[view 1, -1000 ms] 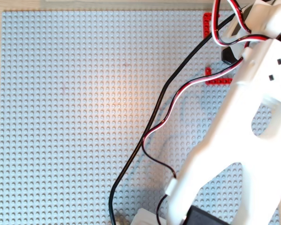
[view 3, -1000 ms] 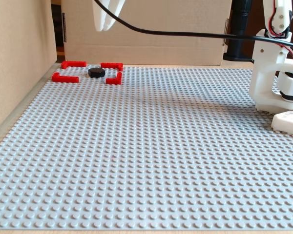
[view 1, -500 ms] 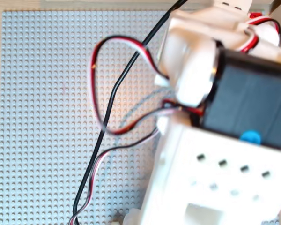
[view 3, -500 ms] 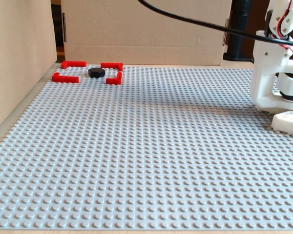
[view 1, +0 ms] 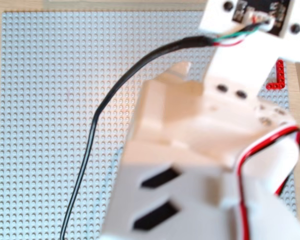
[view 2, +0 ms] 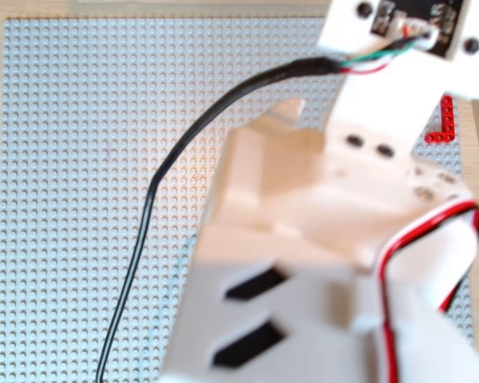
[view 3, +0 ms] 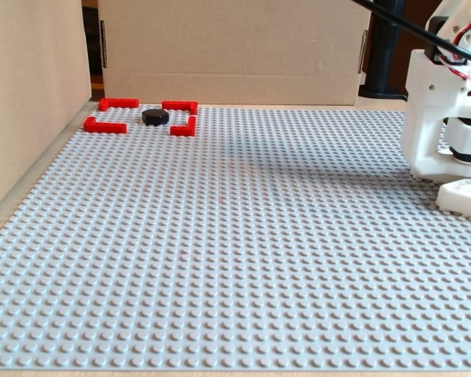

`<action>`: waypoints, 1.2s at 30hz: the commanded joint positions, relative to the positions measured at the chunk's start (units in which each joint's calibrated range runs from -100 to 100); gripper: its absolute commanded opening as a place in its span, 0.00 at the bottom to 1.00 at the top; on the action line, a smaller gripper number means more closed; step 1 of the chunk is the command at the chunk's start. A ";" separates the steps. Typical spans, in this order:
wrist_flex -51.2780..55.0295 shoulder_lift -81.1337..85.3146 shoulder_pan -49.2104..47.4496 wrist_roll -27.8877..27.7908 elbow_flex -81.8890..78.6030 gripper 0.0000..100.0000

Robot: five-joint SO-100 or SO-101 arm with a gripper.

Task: Grab the Lego and store it in red box

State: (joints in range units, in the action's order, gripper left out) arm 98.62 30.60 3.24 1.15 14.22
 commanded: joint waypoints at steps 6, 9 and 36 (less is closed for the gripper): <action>-0.64 12.03 -2.23 0.31 -9.40 0.05; -0.55 16.18 -2.23 0.31 -11.95 0.05; -1.07 52.20 -2.23 0.42 -33.40 0.05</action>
State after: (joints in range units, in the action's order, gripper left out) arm 98.27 79.54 1.27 1.64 -17.44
